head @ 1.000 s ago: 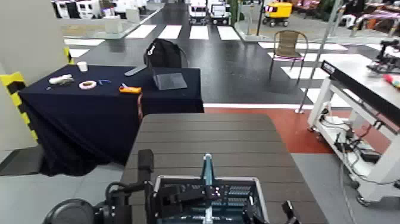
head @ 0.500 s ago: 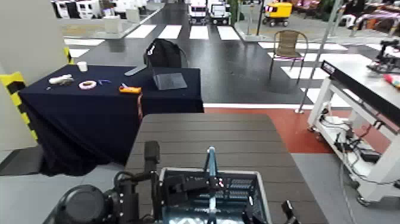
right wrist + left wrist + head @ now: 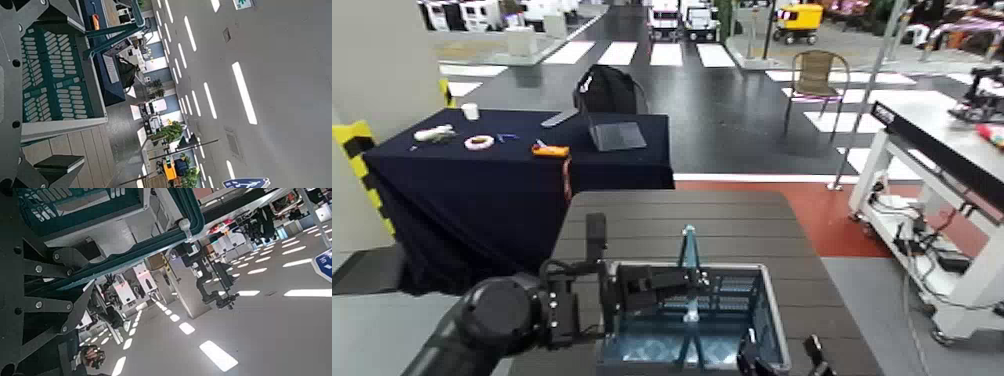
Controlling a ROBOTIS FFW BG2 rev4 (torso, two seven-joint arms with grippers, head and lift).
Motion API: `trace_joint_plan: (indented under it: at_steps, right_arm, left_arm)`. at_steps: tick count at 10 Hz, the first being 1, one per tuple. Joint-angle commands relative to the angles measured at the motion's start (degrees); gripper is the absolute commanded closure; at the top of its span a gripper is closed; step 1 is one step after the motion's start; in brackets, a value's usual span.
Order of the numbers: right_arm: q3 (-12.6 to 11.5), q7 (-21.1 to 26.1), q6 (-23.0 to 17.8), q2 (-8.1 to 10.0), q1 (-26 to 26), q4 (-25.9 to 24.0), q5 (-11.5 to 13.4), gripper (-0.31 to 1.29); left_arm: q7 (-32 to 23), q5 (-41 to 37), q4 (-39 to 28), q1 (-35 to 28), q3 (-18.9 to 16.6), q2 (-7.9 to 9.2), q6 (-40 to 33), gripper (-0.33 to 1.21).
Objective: Place the crate on the table.
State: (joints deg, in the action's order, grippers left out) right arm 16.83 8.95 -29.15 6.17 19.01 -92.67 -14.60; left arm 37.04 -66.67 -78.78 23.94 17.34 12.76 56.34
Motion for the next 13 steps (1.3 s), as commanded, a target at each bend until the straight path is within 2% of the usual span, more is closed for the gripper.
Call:
trace_joint_plan:
  at_steps: [1,6,13]
  right_arm:
    - [0.0,0.0,-0.3,0.07,-0.1,0.1,-0.2,0.14]
    - [0.4,0.0,-0.6,0.25,-0.5,0.5,-0.3,0.14]
    - [1.1,-0.1,-1.1,0.42,-0.8,0.8,-0.7,0.14]
  left_arm:
    - [0.0,0.4,6.0,5.1,2.0,-1.6,-2.0,1.2]
    - [-0.6,-1.1,18.2,11.7,6.3,-4.41,-5.8,1.2]
    - [3.5,-1.6,26.9,16.5,11.6,-6.0,-11.0,1.2]
